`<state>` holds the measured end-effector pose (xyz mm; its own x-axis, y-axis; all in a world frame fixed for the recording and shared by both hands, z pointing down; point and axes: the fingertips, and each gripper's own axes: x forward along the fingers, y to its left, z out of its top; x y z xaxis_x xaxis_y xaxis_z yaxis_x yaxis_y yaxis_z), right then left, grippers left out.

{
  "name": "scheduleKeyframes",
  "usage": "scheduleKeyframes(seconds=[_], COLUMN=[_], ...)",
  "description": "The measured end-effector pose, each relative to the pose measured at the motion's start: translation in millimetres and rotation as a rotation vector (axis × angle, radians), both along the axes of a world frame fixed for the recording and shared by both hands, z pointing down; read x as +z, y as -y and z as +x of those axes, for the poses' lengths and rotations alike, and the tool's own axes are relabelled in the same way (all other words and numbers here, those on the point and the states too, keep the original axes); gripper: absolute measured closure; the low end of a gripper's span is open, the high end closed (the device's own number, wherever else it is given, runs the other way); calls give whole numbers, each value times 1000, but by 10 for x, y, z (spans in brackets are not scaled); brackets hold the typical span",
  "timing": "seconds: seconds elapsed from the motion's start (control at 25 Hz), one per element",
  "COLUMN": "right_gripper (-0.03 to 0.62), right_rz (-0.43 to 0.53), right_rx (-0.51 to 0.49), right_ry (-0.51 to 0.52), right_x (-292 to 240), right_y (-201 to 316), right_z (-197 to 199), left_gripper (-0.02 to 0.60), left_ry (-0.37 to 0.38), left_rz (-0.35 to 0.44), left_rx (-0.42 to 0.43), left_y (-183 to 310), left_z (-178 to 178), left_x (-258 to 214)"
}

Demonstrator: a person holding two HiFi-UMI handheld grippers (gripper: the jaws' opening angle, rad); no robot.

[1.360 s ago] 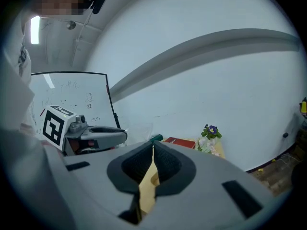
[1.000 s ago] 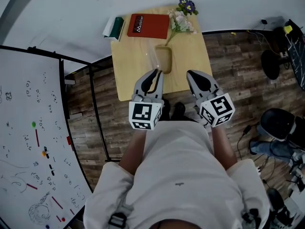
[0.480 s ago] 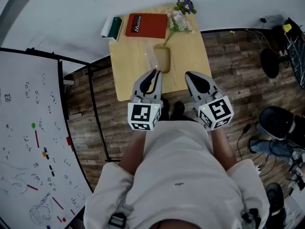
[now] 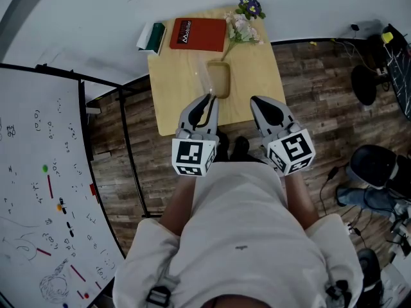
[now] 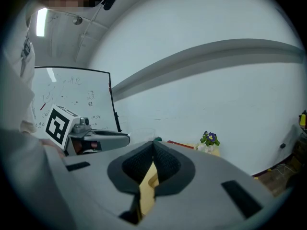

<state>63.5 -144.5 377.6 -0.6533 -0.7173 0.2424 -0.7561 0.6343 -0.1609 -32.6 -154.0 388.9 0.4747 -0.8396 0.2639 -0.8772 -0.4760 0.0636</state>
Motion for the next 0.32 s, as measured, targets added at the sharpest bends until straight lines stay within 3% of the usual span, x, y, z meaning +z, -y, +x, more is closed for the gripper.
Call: scheduleKeyframes(seconds=[0.32], right_gripper=[591], right_rz=[-1], right_rx=[-11], right_ry=[-8], right_x=[11], right_y=[-19], right_z=[-41], left_gripper=[531], left_ry=[-7], left_rz=[-1], left_rx=[-3], left_y=[-20], left_z=[-38], left_x=[-10])
